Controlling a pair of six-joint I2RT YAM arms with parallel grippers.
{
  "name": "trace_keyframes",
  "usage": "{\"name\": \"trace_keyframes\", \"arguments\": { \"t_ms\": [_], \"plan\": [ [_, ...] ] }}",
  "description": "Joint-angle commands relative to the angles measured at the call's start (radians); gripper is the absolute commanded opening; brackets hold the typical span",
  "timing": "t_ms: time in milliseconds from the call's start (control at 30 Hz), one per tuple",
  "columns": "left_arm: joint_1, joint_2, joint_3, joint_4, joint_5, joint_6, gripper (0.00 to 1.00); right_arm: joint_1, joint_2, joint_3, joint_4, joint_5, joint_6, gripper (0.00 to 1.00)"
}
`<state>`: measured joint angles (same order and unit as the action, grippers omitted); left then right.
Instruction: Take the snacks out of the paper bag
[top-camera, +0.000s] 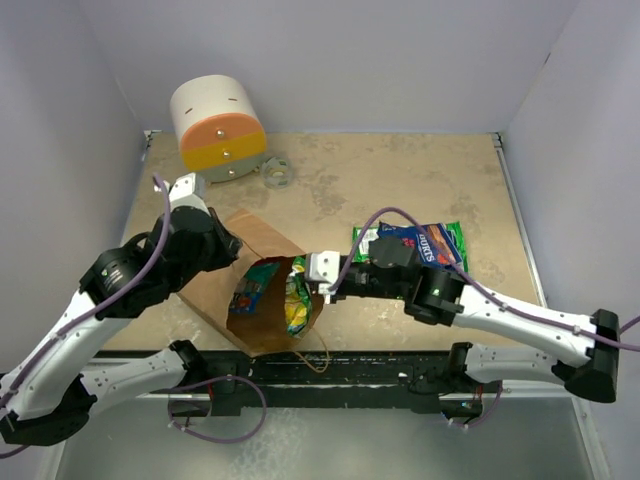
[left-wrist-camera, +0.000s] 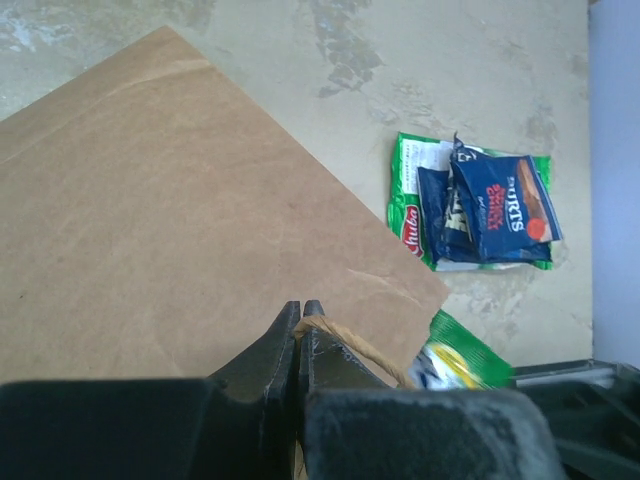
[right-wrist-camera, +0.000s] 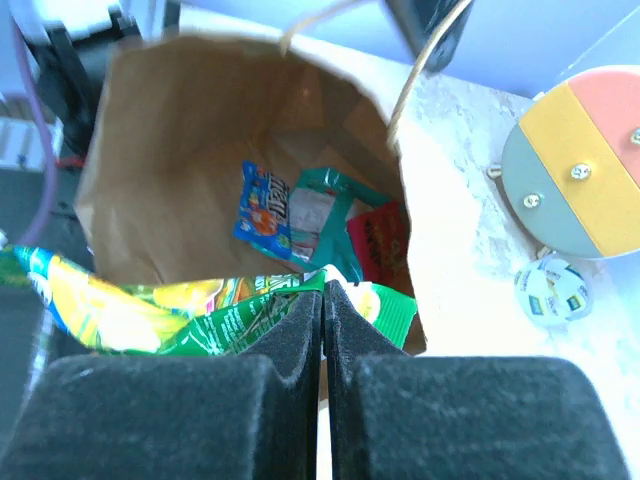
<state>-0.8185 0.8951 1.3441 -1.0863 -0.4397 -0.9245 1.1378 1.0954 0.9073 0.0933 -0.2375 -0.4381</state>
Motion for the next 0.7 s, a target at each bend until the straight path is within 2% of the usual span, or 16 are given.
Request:
{"name": "trace_keyframes", "arguments": {
  "t_ms": [0, 67, 167, 267, 367, 433, 500, 567, 667],
  "plan": [
    [0.001, 0.053, 0.043, 0.011, -0.067, 0.012, 0.00, 0.001, -0.095, 0.178, -0.165, 0.102, 0.235, 0.00],
    [0.002, 0.072, 0.041, 0.004, -0.079, 0.014, 0.00, 0.001, -0.126, 0.224, -0.228, 0.223, 0.334, 0.00],
    [0.001, 0.095, 0.029, -0.011, -0.112, 0.014, 0.00, 0.000, -0.155, 0.311, -0.367, 0.320, 0.402, 0.00],
    [0.002, 0.124, 0.029, -0.040, -0.137, 0.015, 0.00, 0.000, -0.191, 0.365, -0.436, 0.483, 0.408, 0.00],
    [0.002, 0.150, 0.039, -0.068, -0.149, 0.016, 0.00, -0.001, -0.191, 0.402, -0.467, 0.767, 0.419, 0.00],
    [0.002, 0.156, 0.043, -0.071, -0.145, 0.019, 0.00, -0.006, -0.169, 0.408, -0.466, 0.927, 0.379, 0.00],
    [0.002, 0.154, 0.044, -0.066, -0.140, 0.023, 0.00, -0.042, -0.142, 0.394, -0.447, 1.019, 0.324, 0.00],
    [0.002, 0.149, 0.041, -0.061, -0.133, 0.025, 0.00, -0.150, -0.126, 0.374, -0.430, 0.999, 0.309, 0.00],
    [0.002, 0.139, 0.040, -0.058, -0.126, 0.025, 0.00, -0.336, -0.126, 0.325, -0.406, 0.835, 0.293, 0.00]
  ]
}}
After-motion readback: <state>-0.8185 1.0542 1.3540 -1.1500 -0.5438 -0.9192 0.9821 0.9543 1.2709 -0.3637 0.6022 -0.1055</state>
